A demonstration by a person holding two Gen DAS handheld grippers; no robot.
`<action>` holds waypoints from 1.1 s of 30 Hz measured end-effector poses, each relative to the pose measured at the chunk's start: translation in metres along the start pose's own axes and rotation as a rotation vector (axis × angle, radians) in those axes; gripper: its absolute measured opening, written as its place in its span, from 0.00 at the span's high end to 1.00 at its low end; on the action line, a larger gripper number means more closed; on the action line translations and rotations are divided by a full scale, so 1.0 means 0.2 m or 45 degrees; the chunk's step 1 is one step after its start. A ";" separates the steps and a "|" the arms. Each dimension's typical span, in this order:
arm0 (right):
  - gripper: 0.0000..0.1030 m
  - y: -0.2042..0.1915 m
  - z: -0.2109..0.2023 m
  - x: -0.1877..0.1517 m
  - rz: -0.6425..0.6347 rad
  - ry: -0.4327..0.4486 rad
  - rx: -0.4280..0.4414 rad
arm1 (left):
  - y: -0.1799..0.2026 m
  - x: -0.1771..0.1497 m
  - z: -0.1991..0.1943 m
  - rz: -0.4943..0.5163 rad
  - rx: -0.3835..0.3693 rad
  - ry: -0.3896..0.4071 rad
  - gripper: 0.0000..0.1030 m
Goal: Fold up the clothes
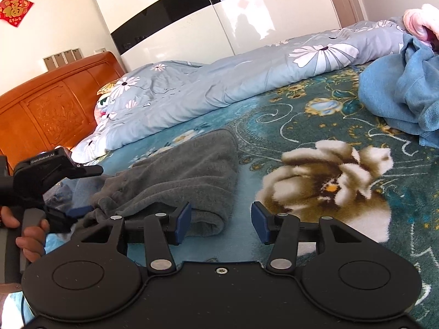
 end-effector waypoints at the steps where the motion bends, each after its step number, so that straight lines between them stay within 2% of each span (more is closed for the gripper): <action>1: 0.52 0.00 0.00 0.00 -0.001 -0.002 -0.001 | -0.01 0.00 0.00 -0.028 -0.004 0.006 0.27; 3: 0.52 0.00 0.00 -0.01 -0.002 -0.005 -0.004 | -0.03 0.01 0.00 -0.076 -0.001 0.023 0.29; 5: 0.52 0.01 0.00 -0.01 0.001 -0.003 -0.009 | -0.03 0.03 0.00 -0.111 0.001 0.049 0.43; 7: 0.52 0.01 0.00 -0.01 0.003 0.000 -0.014 | -0.01 0.05 0.00 -0.100 -0.012 0.070 0.46; 9: 0.52 0.01 0.00 -0.01 0.004 -0.002 -0.017 | 0.01 0.04 0.02 -0.055 0.016 0.040 0.47; 10: 0.52 0.01 0.00 -0.01 0.005 -0.004 -0.018 | 0.01 0.03 0.04 -0.049 0.035 0.027 0.50; 12: 0.52 0.00 0.00 -0.02 0.006 -0.005 -0.019 | -0.02 0.01 0.05 -0.069 0.062 0.043 0.61; 14: 0.51 0.00 -0.01 -0.02 0.007 -0.005 -0.018 | -0.04 0.00 0.05 -0.081 0.075 0.068 0.85; 16: 0.51 0.00 -0.01 -0.01 0.005 -0.005 -0.020 | -0.04 0.01 0.03 -0.062 0.048 0.101 0.90; 23: 0.49 0.01 -0.01 0.00 0.002 0.001 -0.034 | 0.20 0.17 -0.19 0.058 -0.236 0.270 0.92; 25: 0.49 0.01 -0.01 0.00 0.003 0.005 -0.033 | 0.22 0.19 -0.25 0.097 -0.266 0.310 0.92; 27: 0.49 0.00 0.00 0.00 0.005 0.003 -0.029 | 0.13 0.17 -0.24 0.099 -0.203 0.284 0.92; 31: 0.49 -0.01 0.01 -0.01 0.021 -0.005 -0.012 | -0.16 0.03 -0.11 -0.014 0.029 0.095 0.91; 33: 0.49 -0.02 0.02 0.01 0.039 0.004 0.010 | -0.23 -0.01 -0.09 -0.050 0.040 0.071 0.91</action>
Point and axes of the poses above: each gripper's, at about its wrist camera, not at the fingertips, and z roughly the way its jaws point, y to its right, x to its top, the point moved 6 cm from there along z, roughly the way its jaws point, and after that the axes turned 15 degrees about y, right-handed, at the moved point
